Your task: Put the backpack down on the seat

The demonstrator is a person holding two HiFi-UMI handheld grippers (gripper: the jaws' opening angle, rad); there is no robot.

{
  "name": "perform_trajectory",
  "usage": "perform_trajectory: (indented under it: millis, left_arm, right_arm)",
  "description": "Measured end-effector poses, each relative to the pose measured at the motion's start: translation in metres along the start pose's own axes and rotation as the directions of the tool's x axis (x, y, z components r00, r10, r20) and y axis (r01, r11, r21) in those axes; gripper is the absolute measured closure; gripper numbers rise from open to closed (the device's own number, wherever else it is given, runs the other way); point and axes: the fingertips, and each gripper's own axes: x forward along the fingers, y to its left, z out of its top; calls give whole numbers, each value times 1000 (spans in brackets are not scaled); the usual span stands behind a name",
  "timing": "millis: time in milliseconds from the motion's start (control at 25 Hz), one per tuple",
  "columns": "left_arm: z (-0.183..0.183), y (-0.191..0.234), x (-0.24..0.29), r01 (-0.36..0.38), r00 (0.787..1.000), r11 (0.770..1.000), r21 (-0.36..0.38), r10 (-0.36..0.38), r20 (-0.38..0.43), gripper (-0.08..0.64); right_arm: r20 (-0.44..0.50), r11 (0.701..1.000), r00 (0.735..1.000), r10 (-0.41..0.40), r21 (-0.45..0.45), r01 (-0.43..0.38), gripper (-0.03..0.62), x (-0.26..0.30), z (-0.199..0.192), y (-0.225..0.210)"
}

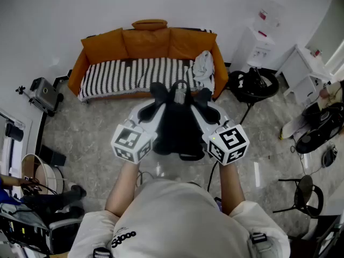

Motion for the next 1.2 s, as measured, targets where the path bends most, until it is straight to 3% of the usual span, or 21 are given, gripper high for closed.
perform_trajectory:
  millis: [440,1200]
  left_arm:
    - [-4,-2,9,-11,1000,1000,0,11,-7,515]
    - [-29,-20,49,-88,995,996,-16,87,-47,514]
  right_arm:
    - [11,1000,1000,17,15,-18,540,0,-6,-9]
    - [-17,990,992,124,67,-123,534,1,-36,-55]
